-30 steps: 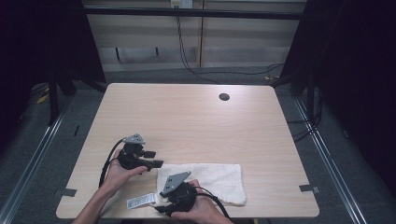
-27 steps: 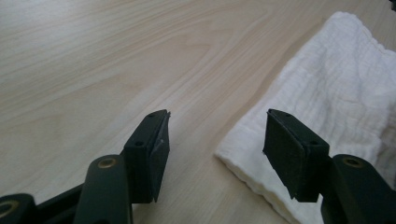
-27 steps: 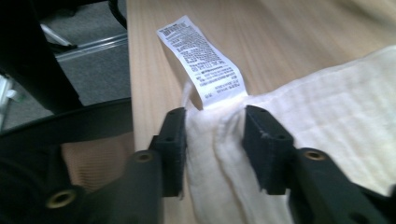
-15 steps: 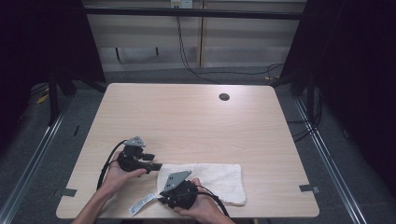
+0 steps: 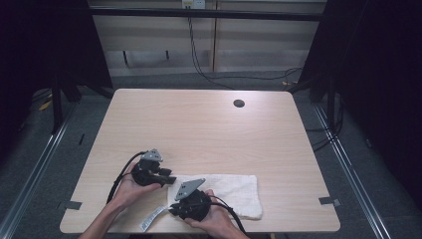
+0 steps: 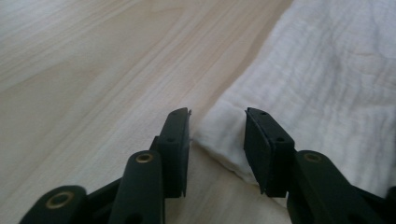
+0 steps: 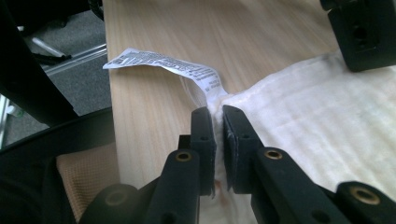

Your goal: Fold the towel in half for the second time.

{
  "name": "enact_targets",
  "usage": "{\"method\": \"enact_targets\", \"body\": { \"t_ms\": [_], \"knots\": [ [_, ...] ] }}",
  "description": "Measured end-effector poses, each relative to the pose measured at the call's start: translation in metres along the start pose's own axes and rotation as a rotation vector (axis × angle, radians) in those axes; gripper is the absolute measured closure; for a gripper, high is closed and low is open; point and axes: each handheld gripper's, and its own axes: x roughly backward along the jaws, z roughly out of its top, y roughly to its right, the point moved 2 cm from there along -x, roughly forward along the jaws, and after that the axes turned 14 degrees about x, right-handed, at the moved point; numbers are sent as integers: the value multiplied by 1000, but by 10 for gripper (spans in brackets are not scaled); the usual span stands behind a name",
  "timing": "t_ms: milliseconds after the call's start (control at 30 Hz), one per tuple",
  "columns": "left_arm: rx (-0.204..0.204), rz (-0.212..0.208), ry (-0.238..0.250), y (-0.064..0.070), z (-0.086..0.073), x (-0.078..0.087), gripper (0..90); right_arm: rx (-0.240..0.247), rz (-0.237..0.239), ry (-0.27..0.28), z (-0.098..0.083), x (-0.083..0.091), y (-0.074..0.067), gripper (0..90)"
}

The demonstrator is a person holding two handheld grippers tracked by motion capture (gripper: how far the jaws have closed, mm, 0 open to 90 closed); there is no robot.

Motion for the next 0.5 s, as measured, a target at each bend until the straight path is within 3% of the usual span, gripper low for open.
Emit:
{"method": "enact_targets", "body": {
  "t_ms": [233,500],
  "knots": [
    [-15,-40,0,7,-1,-7,833,-41,10,3,0,0,1,840],
    [35,-82,12,2,-4,-2,854,-63,21,37,3,8,6,846]
  ]
}}
